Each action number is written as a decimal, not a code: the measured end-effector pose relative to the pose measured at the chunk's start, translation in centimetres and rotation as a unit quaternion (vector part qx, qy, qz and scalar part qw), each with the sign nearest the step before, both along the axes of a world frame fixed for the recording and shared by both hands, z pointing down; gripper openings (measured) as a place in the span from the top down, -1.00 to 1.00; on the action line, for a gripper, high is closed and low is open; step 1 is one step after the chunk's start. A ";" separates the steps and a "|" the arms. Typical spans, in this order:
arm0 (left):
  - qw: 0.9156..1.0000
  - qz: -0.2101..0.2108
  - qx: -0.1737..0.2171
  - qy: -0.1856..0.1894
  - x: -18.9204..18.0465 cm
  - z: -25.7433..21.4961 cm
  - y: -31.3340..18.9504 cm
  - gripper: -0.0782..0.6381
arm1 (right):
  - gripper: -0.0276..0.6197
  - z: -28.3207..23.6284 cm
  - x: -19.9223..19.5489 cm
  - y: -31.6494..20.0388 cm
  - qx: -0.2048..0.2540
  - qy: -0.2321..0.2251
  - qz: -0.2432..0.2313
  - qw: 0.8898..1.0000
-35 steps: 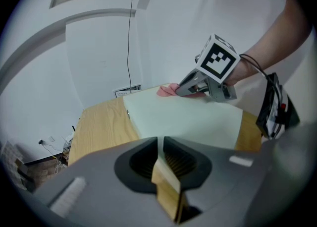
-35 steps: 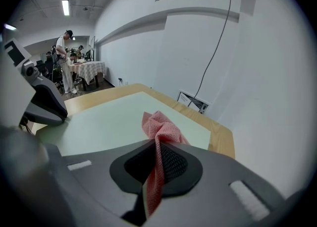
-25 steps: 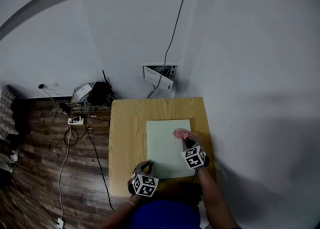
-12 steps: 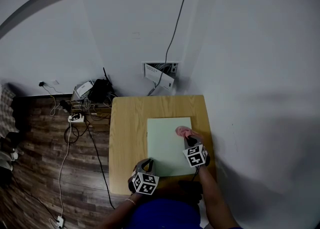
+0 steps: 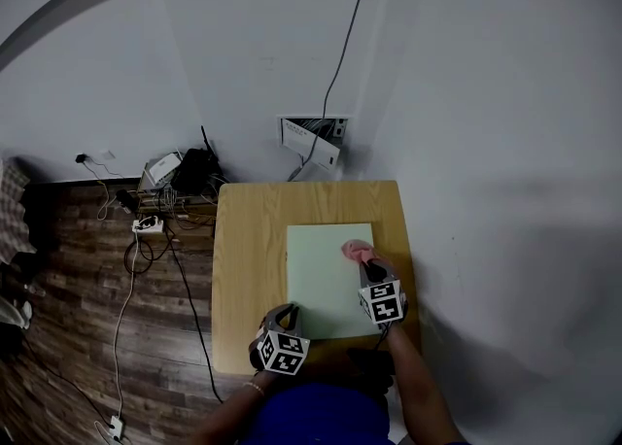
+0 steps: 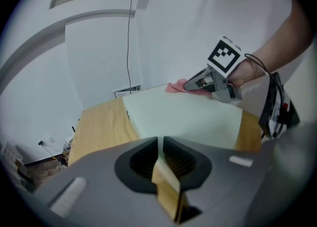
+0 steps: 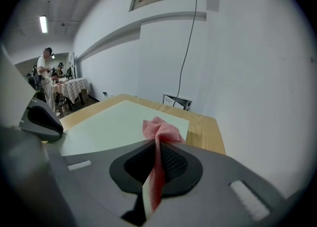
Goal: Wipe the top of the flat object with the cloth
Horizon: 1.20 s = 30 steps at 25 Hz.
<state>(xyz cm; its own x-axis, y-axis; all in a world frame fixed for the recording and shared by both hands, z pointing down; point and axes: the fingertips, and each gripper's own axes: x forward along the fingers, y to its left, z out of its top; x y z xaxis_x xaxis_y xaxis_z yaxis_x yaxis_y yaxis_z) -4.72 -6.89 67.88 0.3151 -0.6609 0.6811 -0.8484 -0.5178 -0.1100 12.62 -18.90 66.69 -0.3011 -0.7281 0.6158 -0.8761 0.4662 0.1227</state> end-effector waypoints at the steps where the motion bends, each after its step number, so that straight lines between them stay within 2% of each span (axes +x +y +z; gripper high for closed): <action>1: 1.000 0.000 0.001 0.000 0.0 0.0 0.0 0.72 | 0.87 -0.6 -0.2 0.2 0.003 -0.011 0.000 1.000; 8: 1.000 0.002 0.001 0.001 0.1 0.2 -0.1 0.72 | 0.87 -4.5 -2.6 1.8 0.039 -0.069 -0.038 0.996; 13: 1.000 0.004 0.001 0.001 0.0 0.2 -0.1 0.72 | 0.87 -6.8 -6.6 3.4 0.057 -0.093 -0.099 0.989; 18: 1.000 0.007 0.002 -0.001 0.1 0.1 0.1 0.73 | 0.87 -6.5 -11.3 5.3 0.054 -0.064 -0.188 0.979; 23: 1.000 0.009 0.004 -0.005 0.2 0.2 0.1 0.73 | 0.87 -4.1 -14.8 6.8 0.021 -0.022 -0.263 0.964; 27: 1.000 0.012 0.005 -0.007 0.1 0.3 0.0 0.74 | 0.87 -1.9 -16.6 7.2 -0.007 0.001 -0.299 0.954; 30: 1.000 0.013 0.006 -0.008 0.1 0.3 0.0 0.74 | 0.86 -0.8 -17.5 7.2 -0.016 0.016 -0.309 0.951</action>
